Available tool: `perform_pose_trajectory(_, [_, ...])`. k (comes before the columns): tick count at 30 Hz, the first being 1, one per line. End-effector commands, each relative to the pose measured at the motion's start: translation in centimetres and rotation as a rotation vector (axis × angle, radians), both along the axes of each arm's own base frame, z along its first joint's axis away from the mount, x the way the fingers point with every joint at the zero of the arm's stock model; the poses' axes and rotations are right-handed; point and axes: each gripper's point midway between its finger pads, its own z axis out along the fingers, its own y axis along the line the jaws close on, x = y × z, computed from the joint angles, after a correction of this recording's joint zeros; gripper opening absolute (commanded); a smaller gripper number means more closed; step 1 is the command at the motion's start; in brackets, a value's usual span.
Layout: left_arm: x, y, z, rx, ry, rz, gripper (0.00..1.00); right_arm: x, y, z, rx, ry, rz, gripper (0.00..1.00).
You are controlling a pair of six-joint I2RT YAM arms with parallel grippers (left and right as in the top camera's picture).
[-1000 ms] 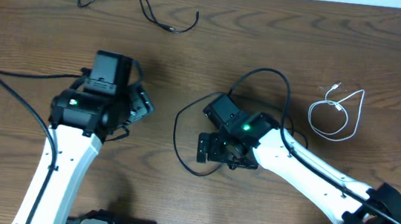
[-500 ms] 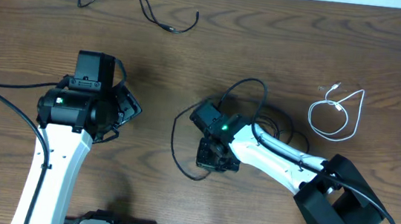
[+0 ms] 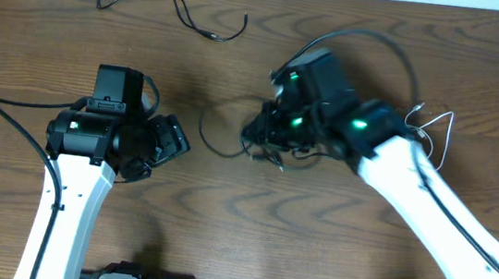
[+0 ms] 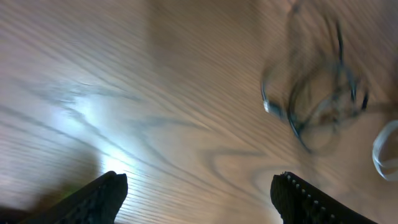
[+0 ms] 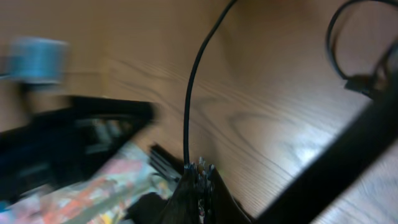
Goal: Untangle cables
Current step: 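Grasp the black cable with the right gripper and bring it toward the left gripper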
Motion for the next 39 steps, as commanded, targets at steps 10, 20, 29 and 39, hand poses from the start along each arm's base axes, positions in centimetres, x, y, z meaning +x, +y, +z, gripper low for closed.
perform_pose_trajectory(10, [1.4,-4.6,2.8,-0.346,0.001,0.119,0.77,-0.9,-0.8,3.7,-0.008,-0.161,-0.013,0.01])
perform_pose_trajectory(20, [2.9,-6.8,5.8,-0.500,-0.113,0.032,0.71,-0.3,-2.3,2.3,-0.106,-0.163,-0.081,0.01])
perform_pose_trajectory(29, [2.6,-7.4,5.4,-0.485,-0.074,0.079,0.71,-0.4,0.4,4.4,-0.010,-0.222,-0.067,0.01])
perform_pose_trajectory(39, [2.7,-7.4,5.3,-0.492,-0.060,0.108,0.65,-0.6,1.0,4.7,-0.003,-0.247,-0.062,0.01])
